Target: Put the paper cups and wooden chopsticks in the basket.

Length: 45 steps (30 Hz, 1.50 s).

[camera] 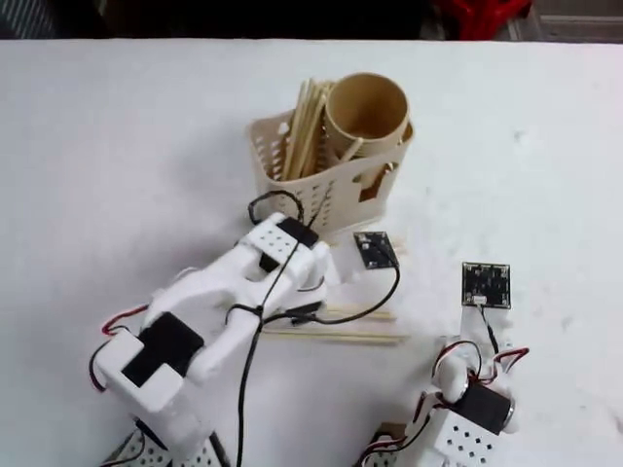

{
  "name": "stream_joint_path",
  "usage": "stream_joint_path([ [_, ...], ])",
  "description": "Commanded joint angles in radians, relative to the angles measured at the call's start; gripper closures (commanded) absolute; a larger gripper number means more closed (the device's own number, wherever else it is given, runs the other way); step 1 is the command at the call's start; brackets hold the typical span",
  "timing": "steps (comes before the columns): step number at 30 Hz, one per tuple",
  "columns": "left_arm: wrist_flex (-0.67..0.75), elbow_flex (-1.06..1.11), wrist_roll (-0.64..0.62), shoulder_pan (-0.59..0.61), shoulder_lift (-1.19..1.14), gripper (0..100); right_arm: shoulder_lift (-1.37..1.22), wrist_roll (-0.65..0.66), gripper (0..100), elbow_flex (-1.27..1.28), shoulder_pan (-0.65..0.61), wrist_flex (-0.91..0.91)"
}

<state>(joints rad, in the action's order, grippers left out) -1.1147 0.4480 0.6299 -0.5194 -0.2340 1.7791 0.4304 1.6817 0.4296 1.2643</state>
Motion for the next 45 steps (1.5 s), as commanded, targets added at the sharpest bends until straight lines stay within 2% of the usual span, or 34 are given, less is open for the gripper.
stream_joint_path([
  [1,0.011,-0.034,0.008,0.004,0.005,96,0.018,-0.006,98.1,0.009,0.005,0.005],
  [6,0.008,0.0,0.008,0.004,0.061,98,0.018,-0.006,98.1,0.009,0.005,0.005],
  [11,0.008,0.081,0.005,0.005,0.209,98,0.018,-0.006,98.1,0.009,0.005,0.005],
  [18,0.009,0.13,-0.068,0.096,0.423,98,0.018,-0.006,98.1,0.009,0.005,0.005],
  [25,0.017,0.126,-0.157,0.11,0.469,98,0.018,-0.006,98.1,0.009,0.005,0.005],
  [32,0.011,0.107,-0.169,0.105,0.51,98,0.018,-0.006,98.1,0.009,0.005,0.005],
  [42,0.0,0.264,-0.17,0.105,0.9,98,0.018,-0.006,98.1,0.009,0.005,0.005],
  [45,-0.029,0.236,-0.172,0.105,1.021,98,0.018,-0.006,98.1,0.009,0.005,0.005],
])
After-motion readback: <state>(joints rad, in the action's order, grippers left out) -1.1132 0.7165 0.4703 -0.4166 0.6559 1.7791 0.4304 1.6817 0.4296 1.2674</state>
